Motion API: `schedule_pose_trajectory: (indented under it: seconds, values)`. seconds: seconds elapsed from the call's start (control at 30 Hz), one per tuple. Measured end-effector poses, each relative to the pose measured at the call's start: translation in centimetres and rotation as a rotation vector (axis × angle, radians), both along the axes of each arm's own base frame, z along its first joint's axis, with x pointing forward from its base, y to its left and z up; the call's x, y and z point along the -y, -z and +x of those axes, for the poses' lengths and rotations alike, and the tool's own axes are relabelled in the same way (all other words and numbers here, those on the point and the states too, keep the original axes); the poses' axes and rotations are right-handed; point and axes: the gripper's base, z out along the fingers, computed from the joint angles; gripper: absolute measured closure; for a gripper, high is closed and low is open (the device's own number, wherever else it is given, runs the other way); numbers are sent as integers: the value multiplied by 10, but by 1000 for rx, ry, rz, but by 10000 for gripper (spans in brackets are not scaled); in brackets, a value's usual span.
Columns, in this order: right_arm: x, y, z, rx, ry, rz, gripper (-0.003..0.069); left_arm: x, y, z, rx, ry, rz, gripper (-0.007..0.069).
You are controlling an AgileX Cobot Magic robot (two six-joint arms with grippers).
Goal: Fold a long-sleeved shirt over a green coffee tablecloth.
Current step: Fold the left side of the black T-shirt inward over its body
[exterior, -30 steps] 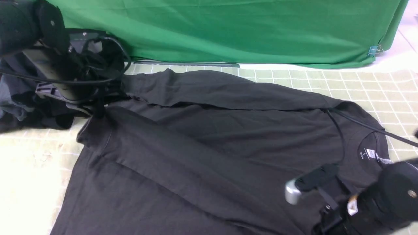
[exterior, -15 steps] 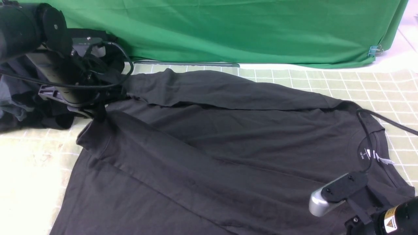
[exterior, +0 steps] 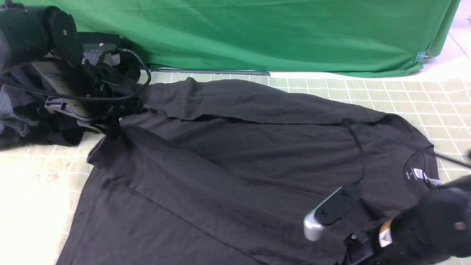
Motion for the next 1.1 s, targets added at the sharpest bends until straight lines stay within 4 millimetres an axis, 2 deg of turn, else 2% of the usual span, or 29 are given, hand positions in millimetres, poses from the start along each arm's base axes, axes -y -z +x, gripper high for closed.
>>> schedule_pose_trajectory:
  seconds: [0.03,0.07,0.1,0.23,0.27,0.37,0.5,0.6,0.73,0.8,0.87,0.9,0.93,1.0,1.1]
  values:
    - [0,1,1,3,0,-2,258,0,0,0,0,0,0,611]
    - [-2,9,5,8,-9,-26,306,0,0,1,6,2,5,611]
    - [-2,9,6,11,-9,-27,314,0,0,1,9,2,5,611]
    - [-2,14,8,11,-32,-59,563,0,-1,1,17,0,-1,611]
    - [-1,14,7,0,-35,-67,606,0,0,1,12,0,-2,611]
    - [1,12,4,-11,-35,-71,636,0,0,-1,-11,-1,-1,611]
    - [13,6,-12,-26,-5,-66,646,0,1,-3,-32,-2,-5,611]
    - [21,3,-22,-25,7,-60,646,2,1,-3,-34,-8,-22,611]
    - [23,1,-25,-19,8,-53,629,3,1,-2,-28,-9,-28,611]
    - [26,2,-29,-47,5,-71,570,2,2,-1,-17,-2,-19,611]
    - [27,2,-31,-66,8,-81,478,1,6,2,-18,8,-6,610]
    - [27,2,-31,-66,8,-81,468,1,7,2,-19,8,-5,610]
    - [27,2,-32,-82,23,-86,400,1,10,3,-23,13,3,606]
    - [28,0,-33,-109,33,-97,316,0,13,4,-27,20,14,587]
    - [27,-7,-33,-122,39,-99,267,-1,16,5,-28,25,26,532]
